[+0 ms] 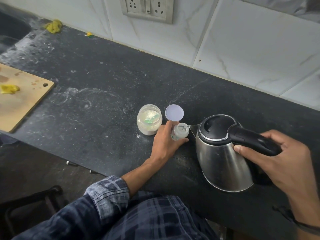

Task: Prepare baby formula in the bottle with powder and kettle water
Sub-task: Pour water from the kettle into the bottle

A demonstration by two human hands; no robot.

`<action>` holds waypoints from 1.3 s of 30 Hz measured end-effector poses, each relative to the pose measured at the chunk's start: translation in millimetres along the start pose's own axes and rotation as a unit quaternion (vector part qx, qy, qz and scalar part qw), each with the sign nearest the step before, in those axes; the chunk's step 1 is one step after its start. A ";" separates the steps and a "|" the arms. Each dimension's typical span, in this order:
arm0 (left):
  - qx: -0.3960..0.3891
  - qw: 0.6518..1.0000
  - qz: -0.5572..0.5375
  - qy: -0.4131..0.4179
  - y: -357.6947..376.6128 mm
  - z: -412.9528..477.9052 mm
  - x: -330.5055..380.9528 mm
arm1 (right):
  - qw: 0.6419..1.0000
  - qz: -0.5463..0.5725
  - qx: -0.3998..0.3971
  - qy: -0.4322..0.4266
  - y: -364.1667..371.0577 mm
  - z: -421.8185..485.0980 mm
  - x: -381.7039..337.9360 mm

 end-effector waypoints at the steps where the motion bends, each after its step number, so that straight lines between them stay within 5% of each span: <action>1: 0.001 1.000 0.000 -0.001 0.0 0.0 -0.1 | 1.000 0.000 0.000 0.000 -0.1 0.1 0.0; 39: 0.006 1.000 -0.003 0.003 1.9 0.9 -2.5 | 1.000 0.000 0.000 -0.003 -0.3 0.5 -5.0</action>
Point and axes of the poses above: each hand's wrist, its own z-axis towards the middle knuckle, its own y-axis out of the palm, x = y × z, the point moved 2 cm from there along z, towards the middle knuckle, and after that the axes turned 10 degrees about -z, right-handed, at the moved point
